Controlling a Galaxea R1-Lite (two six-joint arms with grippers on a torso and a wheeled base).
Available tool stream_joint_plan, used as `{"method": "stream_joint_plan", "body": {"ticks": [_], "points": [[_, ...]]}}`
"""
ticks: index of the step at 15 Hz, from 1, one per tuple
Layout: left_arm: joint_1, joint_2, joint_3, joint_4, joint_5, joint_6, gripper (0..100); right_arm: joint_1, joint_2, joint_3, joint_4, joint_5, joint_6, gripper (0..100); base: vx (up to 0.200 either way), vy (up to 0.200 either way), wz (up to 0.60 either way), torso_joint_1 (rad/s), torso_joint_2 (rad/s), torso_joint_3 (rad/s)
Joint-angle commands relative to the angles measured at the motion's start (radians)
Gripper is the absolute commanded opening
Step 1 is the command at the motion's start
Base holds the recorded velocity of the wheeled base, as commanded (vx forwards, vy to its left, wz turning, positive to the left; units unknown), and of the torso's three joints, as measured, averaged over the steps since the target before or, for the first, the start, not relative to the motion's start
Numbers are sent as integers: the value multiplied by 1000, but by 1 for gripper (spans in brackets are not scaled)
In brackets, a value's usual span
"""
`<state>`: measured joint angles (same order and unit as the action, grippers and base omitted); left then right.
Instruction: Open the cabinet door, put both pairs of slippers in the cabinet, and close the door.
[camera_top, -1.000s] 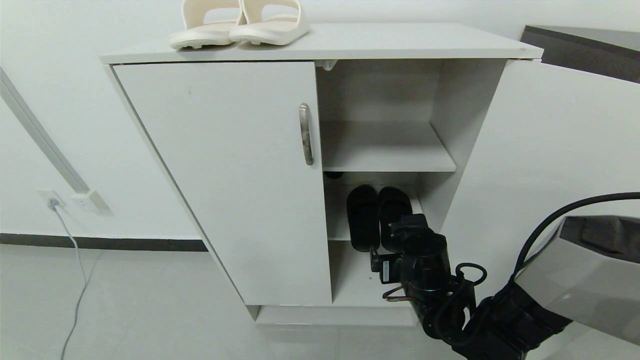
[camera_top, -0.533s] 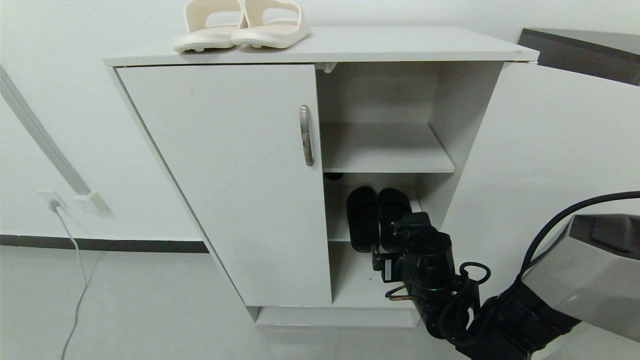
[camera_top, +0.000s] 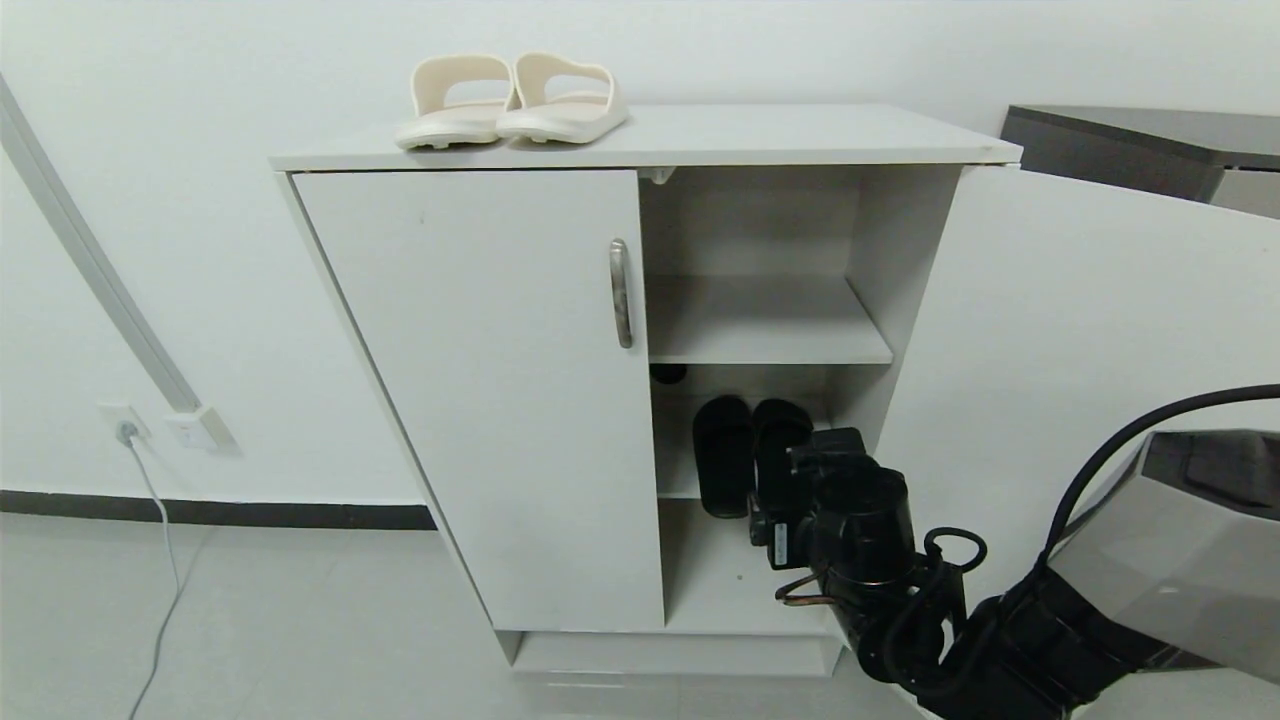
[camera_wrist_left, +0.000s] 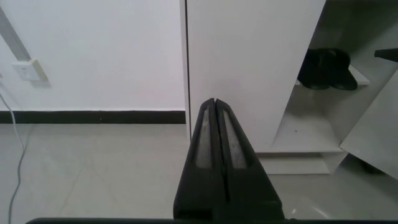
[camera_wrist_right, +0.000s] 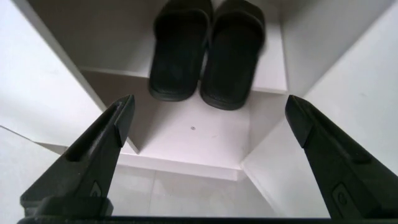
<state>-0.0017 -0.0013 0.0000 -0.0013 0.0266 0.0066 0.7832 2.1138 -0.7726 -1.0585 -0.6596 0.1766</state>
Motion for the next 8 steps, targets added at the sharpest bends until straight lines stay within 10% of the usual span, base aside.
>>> {"method": "stream_joint_plan", "body": {"ticks": [1, 8], "points": [[0, 1, 0, 0, 1, 0, 0, 4, 0, 7, 0, 1, -2, 100, 0, 0, 0, 0, 0, 0], [0, 1, 0, 0, -1, 0, 0, 1, 6, 9, 0, 9, -2, 100, 0, 57, 0, 1, 0, 1]]}}
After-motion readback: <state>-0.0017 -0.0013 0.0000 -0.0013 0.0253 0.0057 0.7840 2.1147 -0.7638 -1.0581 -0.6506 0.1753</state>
